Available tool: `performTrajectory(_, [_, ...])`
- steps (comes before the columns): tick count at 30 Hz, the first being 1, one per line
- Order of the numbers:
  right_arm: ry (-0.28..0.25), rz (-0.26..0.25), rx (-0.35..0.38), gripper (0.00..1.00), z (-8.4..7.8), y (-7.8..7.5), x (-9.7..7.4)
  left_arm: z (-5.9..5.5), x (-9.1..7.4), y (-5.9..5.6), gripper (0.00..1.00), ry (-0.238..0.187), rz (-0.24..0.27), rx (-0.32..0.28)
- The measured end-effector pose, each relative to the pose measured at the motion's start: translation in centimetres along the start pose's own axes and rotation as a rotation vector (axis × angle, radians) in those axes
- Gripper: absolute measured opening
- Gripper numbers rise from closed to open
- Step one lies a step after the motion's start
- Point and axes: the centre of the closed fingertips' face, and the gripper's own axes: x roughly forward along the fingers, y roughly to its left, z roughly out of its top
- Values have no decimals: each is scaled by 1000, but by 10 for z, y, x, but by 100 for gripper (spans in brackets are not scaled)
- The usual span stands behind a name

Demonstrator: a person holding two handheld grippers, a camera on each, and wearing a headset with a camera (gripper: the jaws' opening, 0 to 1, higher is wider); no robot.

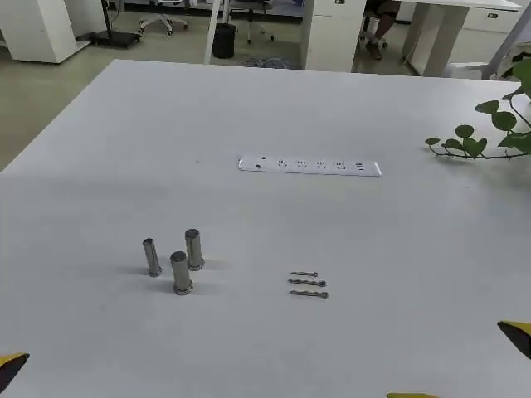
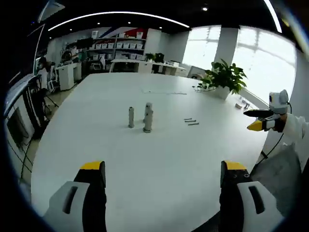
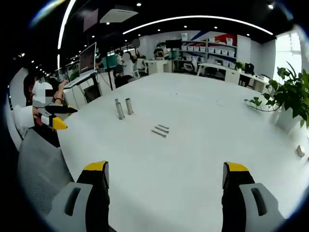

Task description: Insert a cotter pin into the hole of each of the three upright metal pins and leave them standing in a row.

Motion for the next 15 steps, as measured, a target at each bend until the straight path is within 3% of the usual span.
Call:
performTrajectory(3, [-20,2,13,97,6,0,-1,-5,-1,0,99,24,2,4])
performTrajectory(4, [-26,5,22,97,9,1,-2,-12,-2,0,99,57,5,-19])
performTrajectory(7, [-96,37,99,97,23,3,-4,-15,-3,1,99,60,6,-46])
performTrajectory(15, [-105,27,65,97,28,3,-7,-14,-6,-1,99,69,2,-40])
